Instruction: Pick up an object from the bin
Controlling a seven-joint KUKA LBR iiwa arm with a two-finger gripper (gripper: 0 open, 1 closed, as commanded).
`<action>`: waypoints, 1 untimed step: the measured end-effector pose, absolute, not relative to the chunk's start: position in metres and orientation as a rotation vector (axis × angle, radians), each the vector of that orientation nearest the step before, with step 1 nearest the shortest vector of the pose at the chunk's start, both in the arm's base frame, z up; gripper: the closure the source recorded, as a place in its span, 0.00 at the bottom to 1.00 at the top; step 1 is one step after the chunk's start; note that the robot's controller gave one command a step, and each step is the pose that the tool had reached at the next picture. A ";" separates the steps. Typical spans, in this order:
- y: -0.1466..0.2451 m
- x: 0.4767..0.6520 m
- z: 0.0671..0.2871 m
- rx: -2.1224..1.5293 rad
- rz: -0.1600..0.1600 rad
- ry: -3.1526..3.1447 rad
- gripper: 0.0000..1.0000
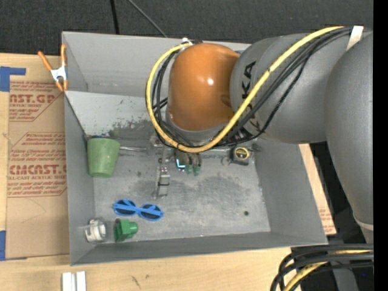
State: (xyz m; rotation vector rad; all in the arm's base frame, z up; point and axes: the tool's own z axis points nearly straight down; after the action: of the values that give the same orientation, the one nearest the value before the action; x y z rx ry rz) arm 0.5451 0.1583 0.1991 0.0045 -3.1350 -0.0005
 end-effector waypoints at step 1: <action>0.151 0.513 0.081 0.341 0.001 -3.116 0.00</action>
Offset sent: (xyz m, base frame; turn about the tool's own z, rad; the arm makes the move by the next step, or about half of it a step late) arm -0.0300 -0.0074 -0.1136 -0.2131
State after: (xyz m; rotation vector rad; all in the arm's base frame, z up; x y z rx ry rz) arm 0.5125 0.1512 0.0813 0.3412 -3.1157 0.0012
